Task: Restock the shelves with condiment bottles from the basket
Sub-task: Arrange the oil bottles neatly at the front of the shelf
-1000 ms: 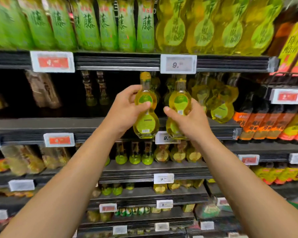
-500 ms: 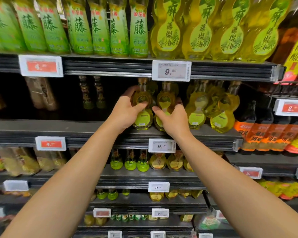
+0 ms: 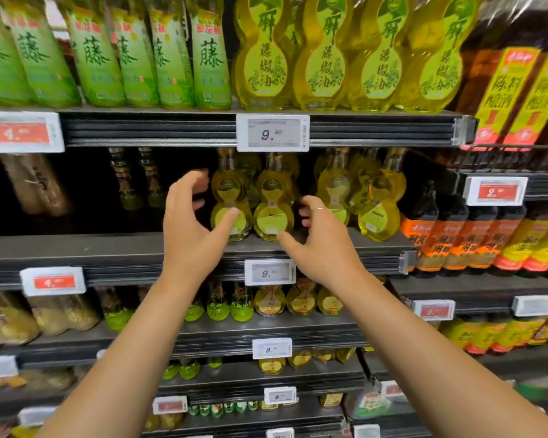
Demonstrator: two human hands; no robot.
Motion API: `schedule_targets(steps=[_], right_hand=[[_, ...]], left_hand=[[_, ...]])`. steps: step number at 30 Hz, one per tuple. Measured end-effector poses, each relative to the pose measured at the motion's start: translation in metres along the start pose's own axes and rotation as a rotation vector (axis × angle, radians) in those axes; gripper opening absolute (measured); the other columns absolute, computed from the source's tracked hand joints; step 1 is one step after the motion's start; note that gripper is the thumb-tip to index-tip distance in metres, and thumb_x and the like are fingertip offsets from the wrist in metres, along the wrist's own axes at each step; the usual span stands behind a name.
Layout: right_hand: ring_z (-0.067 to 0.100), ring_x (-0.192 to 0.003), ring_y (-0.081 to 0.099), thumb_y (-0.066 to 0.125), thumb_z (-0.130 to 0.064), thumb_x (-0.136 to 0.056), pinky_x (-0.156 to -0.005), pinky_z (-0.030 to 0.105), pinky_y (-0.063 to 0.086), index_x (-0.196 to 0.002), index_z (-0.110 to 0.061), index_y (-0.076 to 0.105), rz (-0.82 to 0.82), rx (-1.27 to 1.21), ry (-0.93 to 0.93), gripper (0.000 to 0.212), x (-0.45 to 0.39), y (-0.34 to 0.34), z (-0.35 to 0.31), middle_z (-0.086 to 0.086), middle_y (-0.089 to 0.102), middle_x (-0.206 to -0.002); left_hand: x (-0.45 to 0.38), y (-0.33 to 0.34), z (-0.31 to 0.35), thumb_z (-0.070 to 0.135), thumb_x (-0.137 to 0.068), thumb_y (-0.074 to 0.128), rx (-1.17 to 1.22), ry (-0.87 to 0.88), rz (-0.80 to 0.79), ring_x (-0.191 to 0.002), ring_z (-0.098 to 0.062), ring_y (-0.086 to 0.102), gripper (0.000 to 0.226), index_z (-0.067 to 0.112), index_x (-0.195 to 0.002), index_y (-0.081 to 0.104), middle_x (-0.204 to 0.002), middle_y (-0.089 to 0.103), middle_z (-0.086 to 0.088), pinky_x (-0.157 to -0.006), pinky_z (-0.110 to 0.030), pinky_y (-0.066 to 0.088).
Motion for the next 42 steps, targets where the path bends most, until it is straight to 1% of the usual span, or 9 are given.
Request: schedule_targets(steps=[5,11,14,17,20,26,32,36,42], right_hand=[[0.006,-0.087,0.062,0.073,-0.032,-0.085,-0.076,0.022,0.055,-0.117,-0.029,0.056,0.218,-0.131,0.030,0.036,0.031,-0.050,0.037,-0.012,0.062,-0.097],[0.001,-0.091,0.057,0.077,-0.028,-0.084,-0.077,0.025,0.054,-0.118,-0.029,0.049,0.415,-0.085,0.095,0.044,0.022,-0.089,0.084,-0.002,0.055,-0.113],[0.010,-0.102,0.055,0.078,-0.032,-0.083,-0.087,0.028,0.049,-0.132,-0.023,0.047,0.424,-0.055,0.112,0.058,0.012,-0.091,0.099,-0.002,0.049,-0.125],[0.014,-0.117,0.053,0.077,-0.035,-0.084,-0.093,0.028,0.045,-0.142,-0.020,0.041,0.387,-0.062,0.146,0.070,0.002,-0.089,0.107,0.002,0.049,-0.137],[0.020,-0.126,0.052,0.078,-0.036,-0.084,-0.103,0.038,0.049,-0.147,-0.018,0.037,0.343,-0.099,0.150,0.077,-0.007,-0.086,0.110,0.005,0.049,-0.141],[0.023,-0.120,0.058,0.078,-0.034,-0.082,-0.099,0.043,0.052,-0.145,-0.017,0.039,0.306,-0.112,0.154,0.076,-0.016,-0.083,0.115,0.006,0.057,-0.134],[0.009,-0.098,0.064,0.076,-0.031,-0.087,-0.074,0.010,0.046,-0.137,-0.019,0.049,0.284,-0.111,0.141,0.058,-0.017,-0.079,0.122,-0.011,0.066,-0.104],[-0.011,-0.078,0.056,0.080,-0.034,-0.085,-0.066,0.001,0.040,-0.118,-0.025,0.059,0.360,-0.047,0.139,0.040,-0.013,-0.082,0.125,-0.026,0.059,-0.085],[0.007,-0.088,0.065,0.086,-0.038,-0.077,-0.078,0.025,0.054,-0.115,-0.026,0.055,0.352,-0.016,0.125,0.050,-0.010,-0.091,0.124,-0.012,0.067,-0.095]], left_hand=[[0.060,0.045,0.060,0.025,-0.084,0.073,-0.028,0.134,-0.100,-0.110,0.001,0.051,0.039,0.024,-0.119,0.056,-0.115,0.051,0.013,-0.092,-0.012,0.040],[0.063,0.119,0.101,0.019,-0.085,0.077,0.025,0.029,-0.235,-0.129,-0.013,0.045,0.064,0.015,-0.140,0.045,-0.139,0.041,0.002,-0.109,-0.030,0.042],[0.055,0.146,0.107,0.021,-0.084,0.079,-0.056,0.000,-0.183,-0.139,-0.021,0.034,0.081,0.009,-0.149,0.032,-0.149,0.030,-0.009,-0.114,-0.017,0.027],[0.041,0.167,0.106,0.031,-0.080,0.083,-0.148,-0.087,-0.161,-0.132,-0.029,0.038,0.088,0.012,-0.145,0.027,-0.142,0.030,-0.011,-0.107,-0.033,0.043],[0.031,0.180,0.101,0.037,-0.074,0.087,-0.207,-0.123,-0.140,-0.112,-0.029,0.044,0.072,0.015,-0.120,0.036,-0.120,0.037,-0.007,-0.092,-0.041,0.051],[0.027,0.188,0.077,0.053,-0.069,0.086,-0.295,-0.252,-0.150,-0.104,-0.032,0.052,0.074,0.009,-0.111,0.044,-0.114,0.046,-0.012,-0.077,-0.037,0.050],[0.030,0.193,0.077,0.057,-0.066,0.087,-0.345,-0.227,-0.093,-0.103,-0.031,0.053,0.074,0.010,-0.106,0.046,-0.106,0.053,-0.012,-0.067,-0.033,0.041],[0.027,0.193,0.076,0.053,-0.069,0.086,-0.323,-0.278,-0.099,-0.098,-0.030,0.060,0.071,0.012,-0.108,0.043,-0.103,0.059,-0.010,-0.070,-0.039,0.054],[0.029,0.188,0.071,0.054,-0.067,0.082,-0.247,-0.287,-0.210,-0.085,-0.023,0.060,0.068,0.023,-0.099,0.032,-0.093,0.056,0.001,-0.065,-0.039,0.055]])
Point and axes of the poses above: each hand's wrist, its own x-axis away from the middle knuckle, its own y-axis out of the palm, z = x × y, the point moved 2 cm from there along -x, towards the middle knuckle
